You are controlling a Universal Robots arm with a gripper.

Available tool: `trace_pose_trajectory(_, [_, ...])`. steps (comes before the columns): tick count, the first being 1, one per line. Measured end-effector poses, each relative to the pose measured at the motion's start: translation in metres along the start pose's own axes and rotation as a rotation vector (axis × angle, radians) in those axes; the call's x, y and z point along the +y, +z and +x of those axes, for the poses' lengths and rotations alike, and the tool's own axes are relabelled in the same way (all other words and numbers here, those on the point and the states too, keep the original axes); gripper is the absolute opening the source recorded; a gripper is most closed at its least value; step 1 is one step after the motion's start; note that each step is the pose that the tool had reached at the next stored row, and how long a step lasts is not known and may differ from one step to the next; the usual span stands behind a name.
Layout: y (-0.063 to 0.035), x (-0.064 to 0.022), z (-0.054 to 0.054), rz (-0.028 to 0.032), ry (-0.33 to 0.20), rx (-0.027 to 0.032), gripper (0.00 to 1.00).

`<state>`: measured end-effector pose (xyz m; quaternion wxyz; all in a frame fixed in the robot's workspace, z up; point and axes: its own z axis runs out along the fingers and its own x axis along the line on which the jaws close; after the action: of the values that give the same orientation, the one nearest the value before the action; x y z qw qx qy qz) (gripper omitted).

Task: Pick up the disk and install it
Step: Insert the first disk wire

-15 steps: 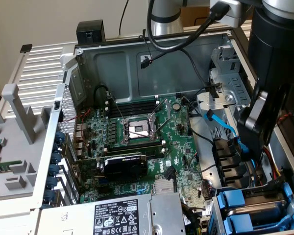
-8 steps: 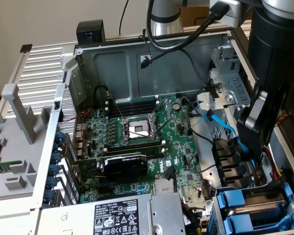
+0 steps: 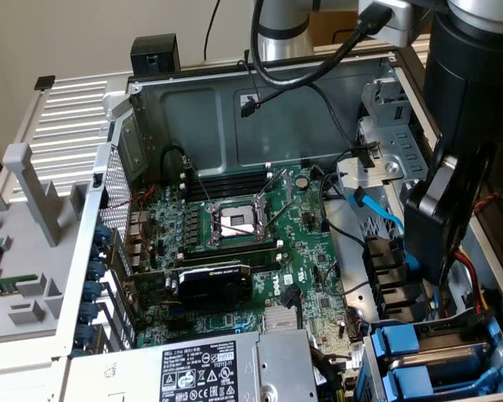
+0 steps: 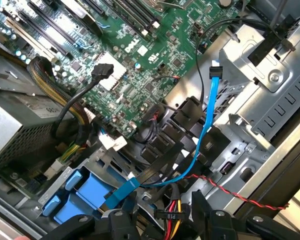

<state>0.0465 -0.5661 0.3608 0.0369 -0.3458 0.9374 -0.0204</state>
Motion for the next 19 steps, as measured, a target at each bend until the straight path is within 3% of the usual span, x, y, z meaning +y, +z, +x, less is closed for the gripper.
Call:
trace_pose_trajectory(7, [-0.0006,-0.0037,0.0032,-0.0001,0.008,-0.0001,0.55])
trace_pose_trajectory(11, [-0.0047,-0.0052,0.0036,-0.0031,0.015,-0.004,0.55])
trace_pose_trajectory(15, [-0.007,-0.0056,0.0033,-0.0026,0.027,-0.0153,0.55])
trace_pose_trajectory(19, [-0.0082,-0.0059,0.0031,-0.0135,0.039,-0.0321,0.55])
